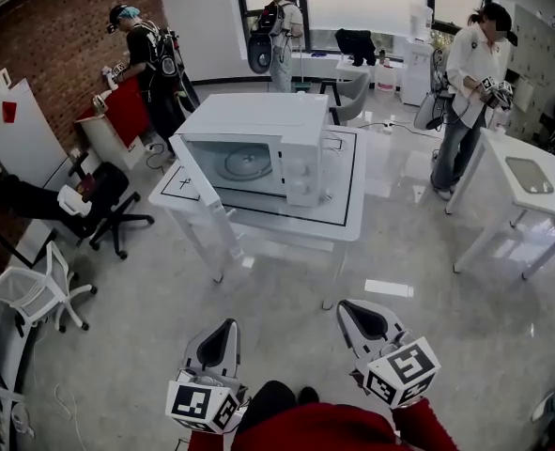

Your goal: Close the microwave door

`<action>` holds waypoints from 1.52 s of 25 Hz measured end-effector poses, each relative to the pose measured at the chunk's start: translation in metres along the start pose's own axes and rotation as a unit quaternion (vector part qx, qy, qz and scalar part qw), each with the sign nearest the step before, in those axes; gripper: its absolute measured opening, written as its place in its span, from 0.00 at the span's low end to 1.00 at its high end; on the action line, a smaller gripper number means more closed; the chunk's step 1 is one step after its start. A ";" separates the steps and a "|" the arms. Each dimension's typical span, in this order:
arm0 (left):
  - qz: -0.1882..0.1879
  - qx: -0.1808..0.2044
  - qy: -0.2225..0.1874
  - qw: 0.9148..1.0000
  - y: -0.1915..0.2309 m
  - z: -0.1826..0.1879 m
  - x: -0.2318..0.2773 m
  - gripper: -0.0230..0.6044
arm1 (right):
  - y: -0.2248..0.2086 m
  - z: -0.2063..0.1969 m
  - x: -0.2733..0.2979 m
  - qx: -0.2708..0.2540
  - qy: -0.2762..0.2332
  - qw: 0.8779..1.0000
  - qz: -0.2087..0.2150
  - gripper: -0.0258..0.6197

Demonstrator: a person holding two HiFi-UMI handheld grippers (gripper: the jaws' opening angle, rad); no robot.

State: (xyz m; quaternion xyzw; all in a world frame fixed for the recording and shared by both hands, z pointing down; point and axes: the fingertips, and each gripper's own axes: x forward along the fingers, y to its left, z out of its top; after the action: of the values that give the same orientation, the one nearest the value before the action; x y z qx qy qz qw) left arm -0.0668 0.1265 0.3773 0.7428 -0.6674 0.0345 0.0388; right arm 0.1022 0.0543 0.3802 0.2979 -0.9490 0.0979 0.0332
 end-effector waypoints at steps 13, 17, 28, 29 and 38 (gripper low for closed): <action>0.005 0.005 0.010 1.000 0.016 0.001 0.028 0.05 | -0.016 0.002 0.022 0.008 0.007 1.000 -0.002 0.06; 0.007 0.001 0.010 1.000 0.028 -0.001 0.040 0.05 | -0.020 0.002 0.036 0.005 0.013 1.000 -0.004 0.06; 0.014 -0.008 0.014 1.000 0.073 -0.001 0.085 0.06 | -0.042 0.005 0.086 0.012 0.029 0.999 -0.019 0.06; 0.016 -0.009 0.015 1.000 0.077 -0.001 0.089 0.06 | -0.044 0.006 0.091 0.013 0.031 0.999 -0.019 0.06; 0.034 0.008 0.034 0.999 0.106 -0.001 0.117 0.28 | -0.053 0.011 0.124 0.012 0.047 0.999 -0.016 0.06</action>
State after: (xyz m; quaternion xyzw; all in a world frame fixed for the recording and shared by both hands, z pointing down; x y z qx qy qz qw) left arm -0.1597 -0.0004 0.3920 0.7187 -0.6900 0.0663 0.0545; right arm 0.0313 -0.0598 0.3933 0.3088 -0.9402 0.1226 0.0756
